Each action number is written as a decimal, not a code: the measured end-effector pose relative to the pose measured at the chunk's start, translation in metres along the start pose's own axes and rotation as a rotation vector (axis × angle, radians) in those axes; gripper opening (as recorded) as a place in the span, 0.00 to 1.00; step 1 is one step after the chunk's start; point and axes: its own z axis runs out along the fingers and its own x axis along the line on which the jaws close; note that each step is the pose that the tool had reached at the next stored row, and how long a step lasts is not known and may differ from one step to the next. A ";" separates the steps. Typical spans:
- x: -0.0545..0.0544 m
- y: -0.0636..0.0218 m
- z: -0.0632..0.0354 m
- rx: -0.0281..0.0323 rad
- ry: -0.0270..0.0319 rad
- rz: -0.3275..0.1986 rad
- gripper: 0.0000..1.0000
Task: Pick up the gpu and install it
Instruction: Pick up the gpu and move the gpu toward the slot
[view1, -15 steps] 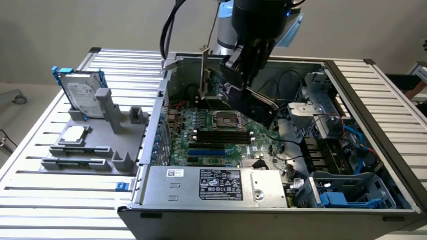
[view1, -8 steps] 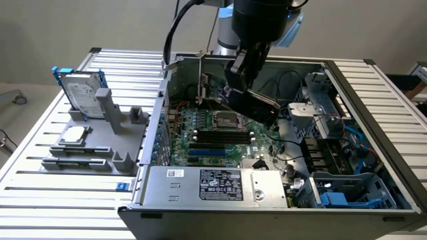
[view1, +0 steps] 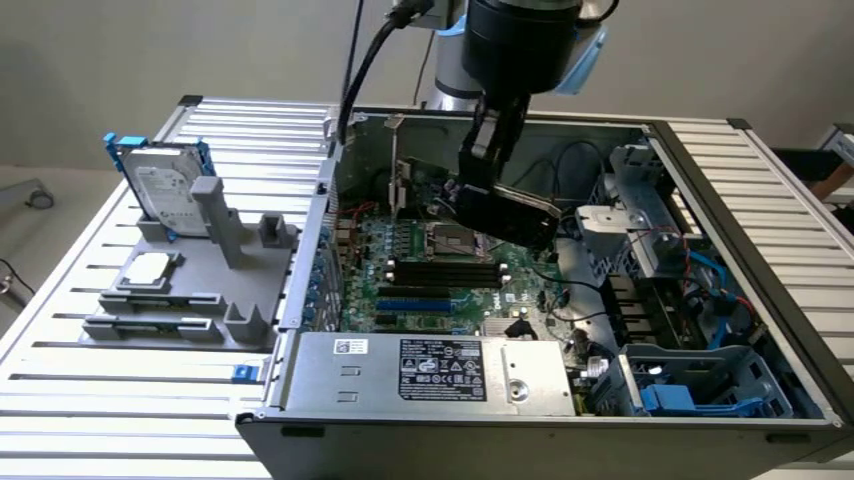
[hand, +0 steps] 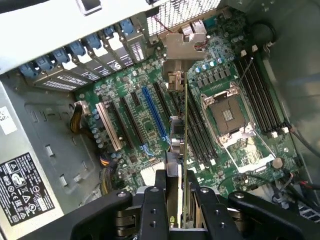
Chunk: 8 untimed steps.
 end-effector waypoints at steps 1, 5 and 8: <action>0.000 0.0000 0.0009 -0.0001 0.0006 -0.020 0.27; 0.000 -0.0001 0.0044 -0.0003 0.0027 -0.092 0.27; 0.000 -0.0002 0.0073 -0.0002 0.0038 -0.146 0.27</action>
